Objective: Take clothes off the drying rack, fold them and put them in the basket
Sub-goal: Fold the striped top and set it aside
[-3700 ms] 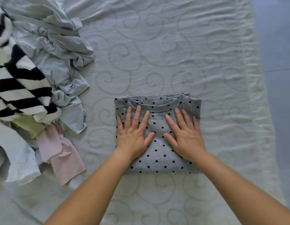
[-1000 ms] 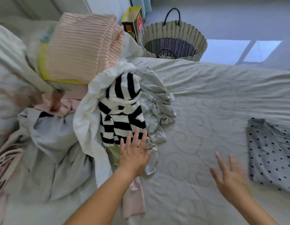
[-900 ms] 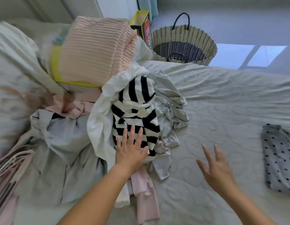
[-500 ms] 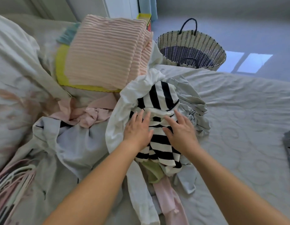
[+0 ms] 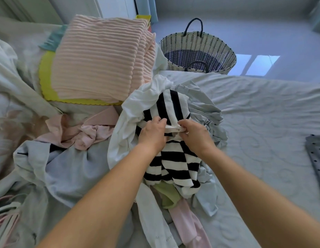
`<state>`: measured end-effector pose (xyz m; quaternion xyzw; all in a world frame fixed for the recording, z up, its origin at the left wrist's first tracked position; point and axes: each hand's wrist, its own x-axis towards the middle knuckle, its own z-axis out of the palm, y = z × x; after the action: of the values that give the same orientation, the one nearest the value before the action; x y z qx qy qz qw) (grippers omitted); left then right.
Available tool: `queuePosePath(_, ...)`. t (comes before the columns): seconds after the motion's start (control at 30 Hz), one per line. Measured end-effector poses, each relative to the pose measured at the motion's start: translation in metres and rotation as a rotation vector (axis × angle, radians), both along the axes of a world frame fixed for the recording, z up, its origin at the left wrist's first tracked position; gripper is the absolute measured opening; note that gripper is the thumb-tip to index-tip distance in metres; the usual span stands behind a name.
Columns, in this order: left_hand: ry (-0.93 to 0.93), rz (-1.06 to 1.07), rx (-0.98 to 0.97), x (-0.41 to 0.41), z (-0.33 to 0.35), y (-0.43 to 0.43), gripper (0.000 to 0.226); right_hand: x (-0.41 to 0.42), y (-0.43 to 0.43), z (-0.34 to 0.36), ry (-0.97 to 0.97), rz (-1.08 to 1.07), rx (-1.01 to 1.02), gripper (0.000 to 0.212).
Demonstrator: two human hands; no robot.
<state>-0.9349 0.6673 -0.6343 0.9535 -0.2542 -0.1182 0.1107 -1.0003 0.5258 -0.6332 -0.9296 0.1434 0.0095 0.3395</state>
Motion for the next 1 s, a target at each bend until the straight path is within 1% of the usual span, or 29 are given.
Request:
queuePosePath(0.1, -0.045, 0.014, -0.081, -0.002, 0.008, -0.003, 0.033, -0.004, -0.005, 0.011, -0.098, -0.056, 0.011, 0.014)
queuePosePath(0.17, -0.076, 0.027, -0.153, -0.003, 0.018, -0.001, 0.017, -0.012, -0.011, 0.023, -0.125, -0.084, 0.005, 0.012)
queuePosePath(0.2, -0.09, 0.031, -0.192, -0.004, 0.025, -0.001, 0.014, -0.016, -0.015, 0.031, -0.145, -0.088, 0.015, 0.013)
queuePosePath(0.3, -0.118, 0.015, -0.277, -0.011, 0.052, -0.005, 0.015, -0.029, -0.026, 0.06, -0.197, -0.091, 0.104, 0.012)
queuePosePath(0.37, -0.092, -0.002, -0.348, -0.02, 0.073, -0.014, 0.018, -0.036, -0.034, 0.086, -0.235, -0.104, 0.11, 0.015)
queuePosePath(0.43, -0.046, -0.018, -0.4, -0.032, 0.101, -0.024, 0.027, -0.043, -0.044, 0.116, -0.282, -0.119, 0.133, 0.013)
queuePosePath(0.5, -0.038, -0.022, -0.429, -0.046, 0.132, -0.033, 0.036, -0.052, -0.054, 0.151, -0.311, -0.115, 0.149, 0.011)
queuePosePath(0.63, -0.08, -0.001, -0.521, -0.076, 0.196, -0.044, 0.025, -0.08, -0.072, 0.22, -0.354, -0.071, 0.099, 0.007)
queuePosePath(0.67, -0.075, -0.006, -0.519, -0.085, 0.21, -0.044, 0.019, -0.09, -0.076, 0.236, -0.366, -0.06, 0.087, 0.006)
queuePosePath(0.73, -0.057, -0.008, -0.444, -0.107, 0.233, -0.043, 0.009, -0.113, -0.081, 0.265, -0.381, -0.04, 0.056, 0.006)
queuePosePath(0.83, 0.032, 0.056, -0.321, -0.139, 0.255, -0.04, 0.013, -0.145, -0.092, 0.305, -0.42, -0.023, 0.029, 0.006)
queuePosePath(1.0, 0.079, 0.081, -0.39, -0.172, 0.303, -0.045, 0.01, -0.181, -0.117, 0.368, -0.44, 0.042, -0.077, 0.009)
